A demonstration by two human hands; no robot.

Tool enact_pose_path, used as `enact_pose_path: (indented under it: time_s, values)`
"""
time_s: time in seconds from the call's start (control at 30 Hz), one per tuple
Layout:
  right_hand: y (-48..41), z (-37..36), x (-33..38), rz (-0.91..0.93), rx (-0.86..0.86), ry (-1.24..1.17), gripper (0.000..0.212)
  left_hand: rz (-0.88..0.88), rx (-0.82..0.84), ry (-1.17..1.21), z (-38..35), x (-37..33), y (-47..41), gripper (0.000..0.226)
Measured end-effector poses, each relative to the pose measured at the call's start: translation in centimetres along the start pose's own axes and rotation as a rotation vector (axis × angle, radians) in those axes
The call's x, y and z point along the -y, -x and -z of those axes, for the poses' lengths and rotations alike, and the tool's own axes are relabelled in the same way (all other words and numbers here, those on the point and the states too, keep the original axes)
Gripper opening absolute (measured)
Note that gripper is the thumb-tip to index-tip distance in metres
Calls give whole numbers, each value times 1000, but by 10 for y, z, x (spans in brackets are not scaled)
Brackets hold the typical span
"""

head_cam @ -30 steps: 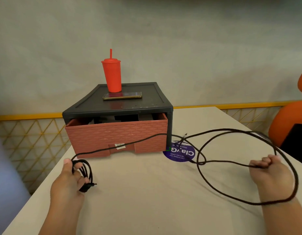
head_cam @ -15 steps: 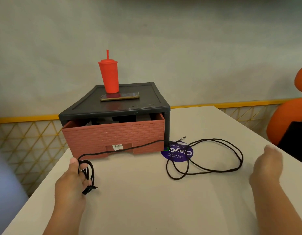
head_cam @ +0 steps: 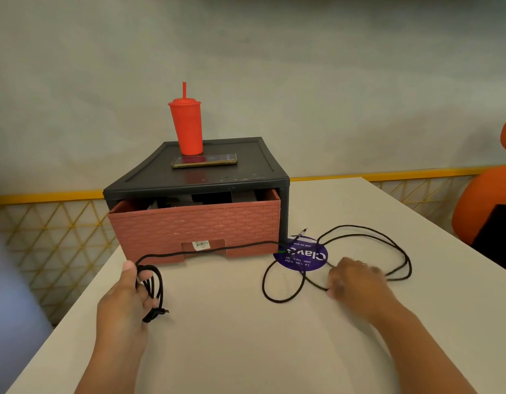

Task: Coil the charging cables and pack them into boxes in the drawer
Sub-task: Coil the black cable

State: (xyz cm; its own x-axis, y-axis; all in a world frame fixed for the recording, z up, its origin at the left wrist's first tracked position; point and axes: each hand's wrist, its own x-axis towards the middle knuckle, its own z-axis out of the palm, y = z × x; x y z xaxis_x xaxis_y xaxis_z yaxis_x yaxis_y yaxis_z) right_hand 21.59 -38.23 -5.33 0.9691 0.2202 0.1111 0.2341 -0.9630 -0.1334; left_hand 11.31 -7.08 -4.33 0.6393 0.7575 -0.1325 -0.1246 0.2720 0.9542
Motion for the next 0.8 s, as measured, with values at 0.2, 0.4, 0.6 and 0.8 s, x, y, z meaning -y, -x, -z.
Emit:
enact_pose_path:
  time_s: [0.2,0.4,0.6,0.8]
  values:
    - [-6,2,-19,-267,-426,-509,31,73,144,-6,-6,-2,7,44]
    - [-2,-10,20,83,-198,-517,38,216,402,46,-17,-3,28,45]
    - [-11,-16,-2,-193,-126,-303,38,318,535,236,-18,-10,39,38]
    - [-2,4,16,-5,-550,-399,43,397,614,253,-26,-9,51,40]
